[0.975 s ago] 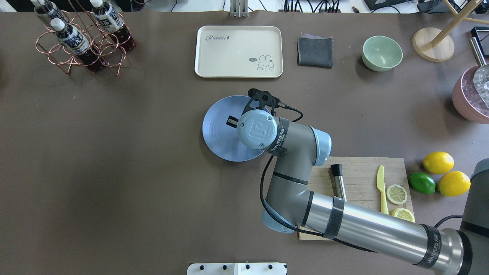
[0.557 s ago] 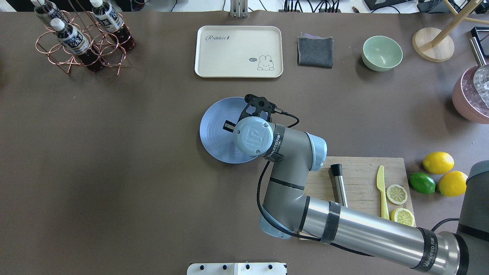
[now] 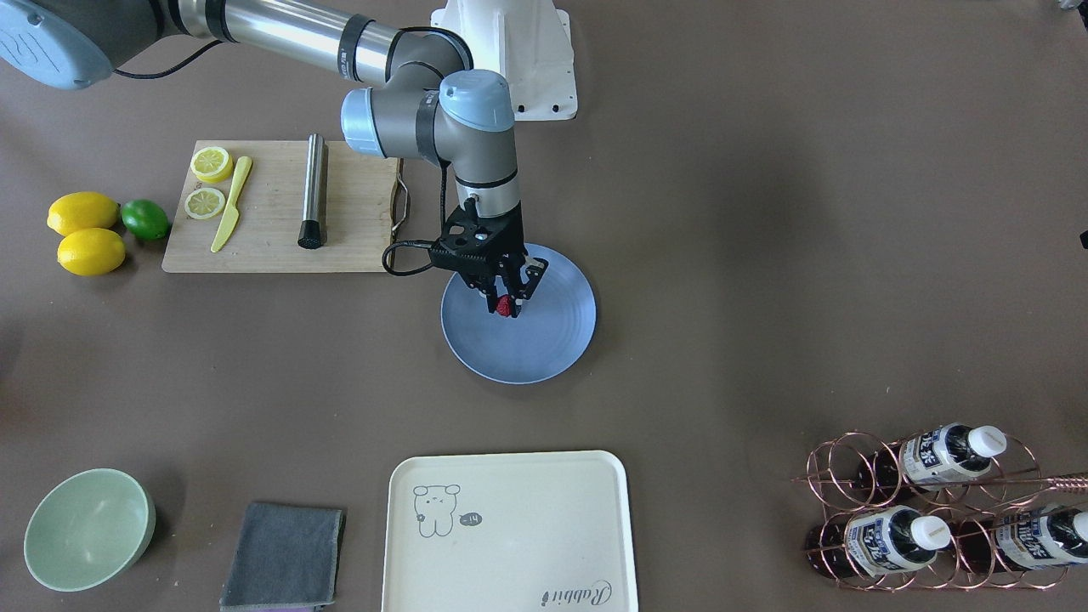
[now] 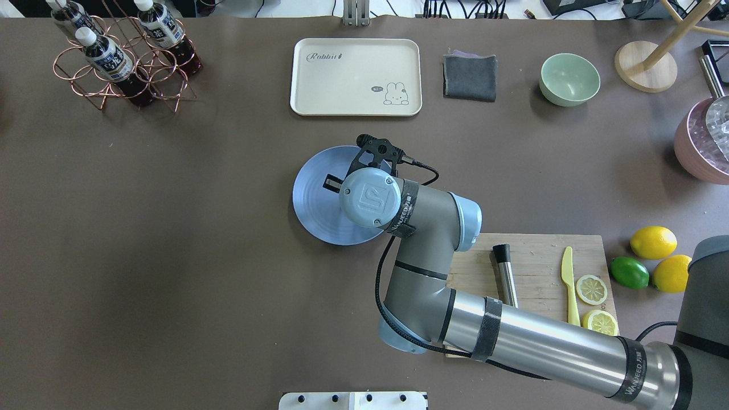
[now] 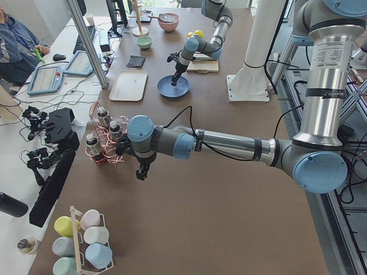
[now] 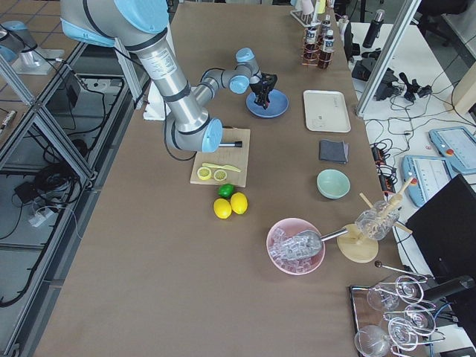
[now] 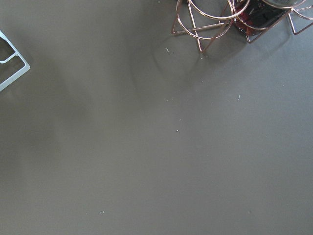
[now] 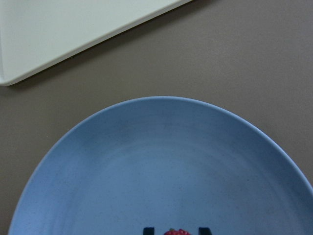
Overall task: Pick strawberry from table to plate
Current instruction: 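Lower the strawberry onto the plate and open the right gripper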
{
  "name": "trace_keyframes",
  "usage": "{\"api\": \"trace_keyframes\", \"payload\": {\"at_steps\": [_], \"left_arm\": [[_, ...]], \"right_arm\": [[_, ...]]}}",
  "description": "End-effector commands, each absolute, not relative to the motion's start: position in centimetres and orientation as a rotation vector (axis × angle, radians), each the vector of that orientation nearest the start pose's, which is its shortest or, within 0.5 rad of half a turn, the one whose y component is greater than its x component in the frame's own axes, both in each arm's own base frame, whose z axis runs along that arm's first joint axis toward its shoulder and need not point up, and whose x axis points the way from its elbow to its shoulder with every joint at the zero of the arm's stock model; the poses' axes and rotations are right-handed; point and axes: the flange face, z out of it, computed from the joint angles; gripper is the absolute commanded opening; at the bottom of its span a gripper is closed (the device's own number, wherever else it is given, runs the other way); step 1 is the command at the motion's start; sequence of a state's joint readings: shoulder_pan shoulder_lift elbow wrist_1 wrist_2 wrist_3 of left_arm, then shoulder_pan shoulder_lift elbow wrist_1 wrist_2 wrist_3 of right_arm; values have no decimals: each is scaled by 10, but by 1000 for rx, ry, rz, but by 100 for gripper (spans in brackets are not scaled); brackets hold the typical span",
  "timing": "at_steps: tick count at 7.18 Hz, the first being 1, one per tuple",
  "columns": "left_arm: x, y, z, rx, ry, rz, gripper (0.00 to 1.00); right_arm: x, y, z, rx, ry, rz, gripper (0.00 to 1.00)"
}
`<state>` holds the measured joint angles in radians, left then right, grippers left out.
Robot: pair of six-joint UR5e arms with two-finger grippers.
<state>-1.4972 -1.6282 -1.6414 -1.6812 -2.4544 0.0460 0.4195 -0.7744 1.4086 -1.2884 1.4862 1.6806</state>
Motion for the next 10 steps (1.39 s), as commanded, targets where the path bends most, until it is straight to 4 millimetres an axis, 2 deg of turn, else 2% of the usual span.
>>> {"api": "trace_keyframes", "payload": {"at_steps": [1,2,3,4,6,7,8,9,10], "left_arm": [[-18,-528,575,210,884,216,98],[-18,-528,574,212,884,217,98],[-18,-528,574,212,884,217,98],[-18,-528,575,210,884,216,98],[-18,-528,575,210,884,216,98],[-18,-528,576,210,884,217,98],[-18,-528,576,209,884,216,98],[-18,-528,576,207,884,215,98],[-18,-528,576,208,884,216,98]], "right_arm": [[-636,-440,209,220,-901,536,0],[-636,-440,209,219,-903,535,0],[-636,-440,209,221,-903,536,34],[-636,-440,211,220,-897,536,62],[-636,-440,210,224,-898,528,78],[-634,-441,208,229,-900,525,98],[-623,-452,203,238,-905,523,99],[-602,-465,195,234,-912,510,99],[-564,-488,187,192,-890,499,99]]}}
